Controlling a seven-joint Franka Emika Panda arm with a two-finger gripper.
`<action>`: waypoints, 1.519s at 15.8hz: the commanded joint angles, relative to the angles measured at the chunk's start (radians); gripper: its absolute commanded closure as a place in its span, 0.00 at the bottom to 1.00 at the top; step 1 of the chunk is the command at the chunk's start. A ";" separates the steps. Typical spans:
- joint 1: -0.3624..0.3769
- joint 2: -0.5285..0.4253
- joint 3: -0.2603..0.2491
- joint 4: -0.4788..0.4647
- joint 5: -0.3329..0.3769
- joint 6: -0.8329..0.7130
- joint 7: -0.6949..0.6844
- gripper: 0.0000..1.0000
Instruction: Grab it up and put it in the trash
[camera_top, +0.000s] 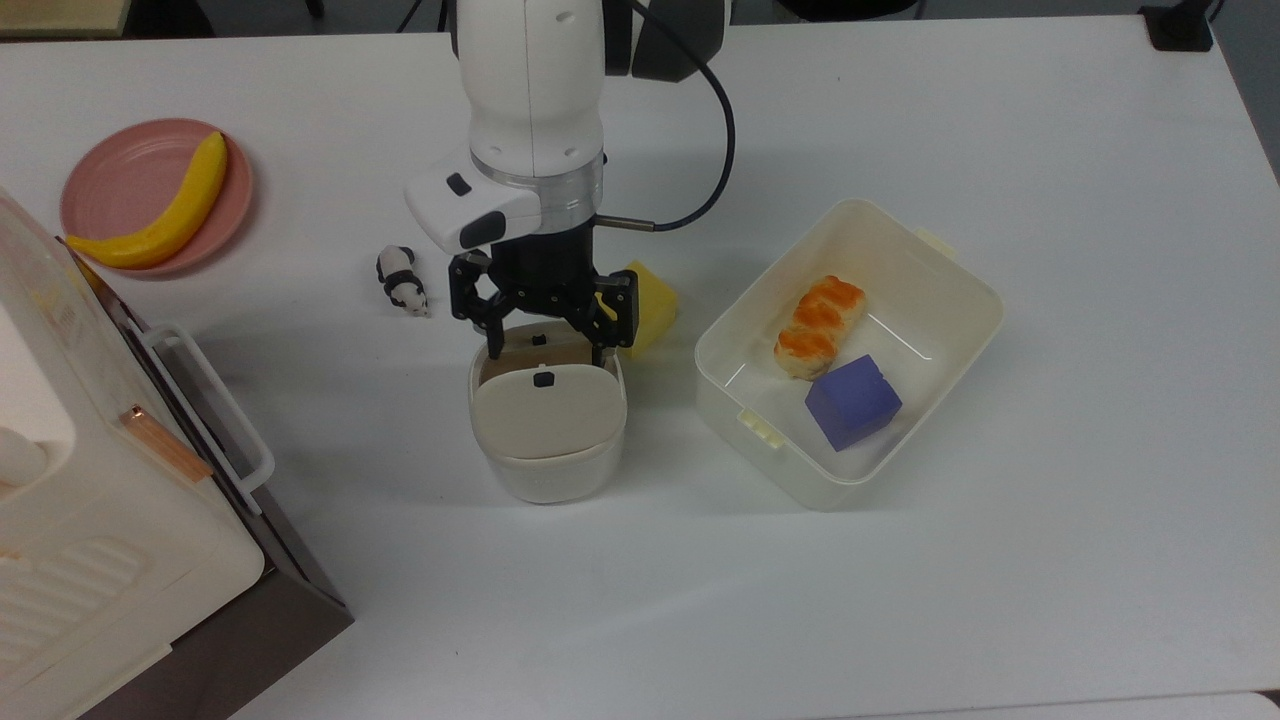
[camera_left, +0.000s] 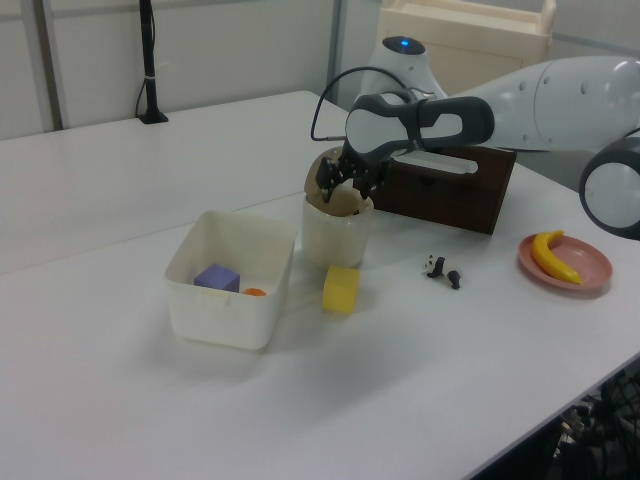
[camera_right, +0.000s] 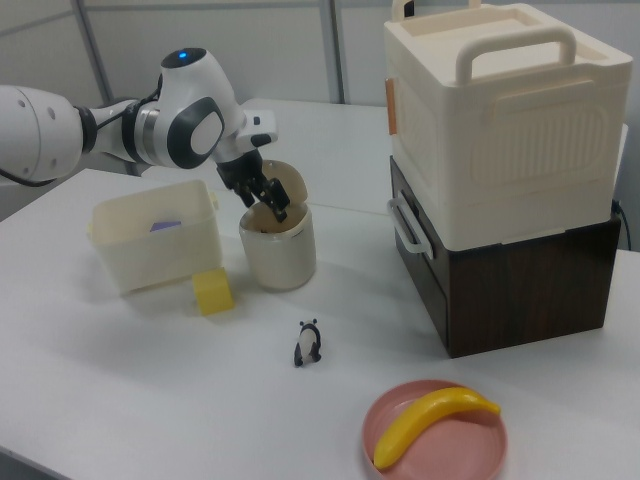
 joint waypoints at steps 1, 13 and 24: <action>-0.008 -0.078 -0.012 -0.002 -0.014 -0.142 -0.023 0.00; -0.027 -0.314 -0.008 -0.094 -0.039 -0.592 -0.258 0.00; 0.004 -0.322 -0.001 -0.080 -0.077 -0.620 -0.075 0.00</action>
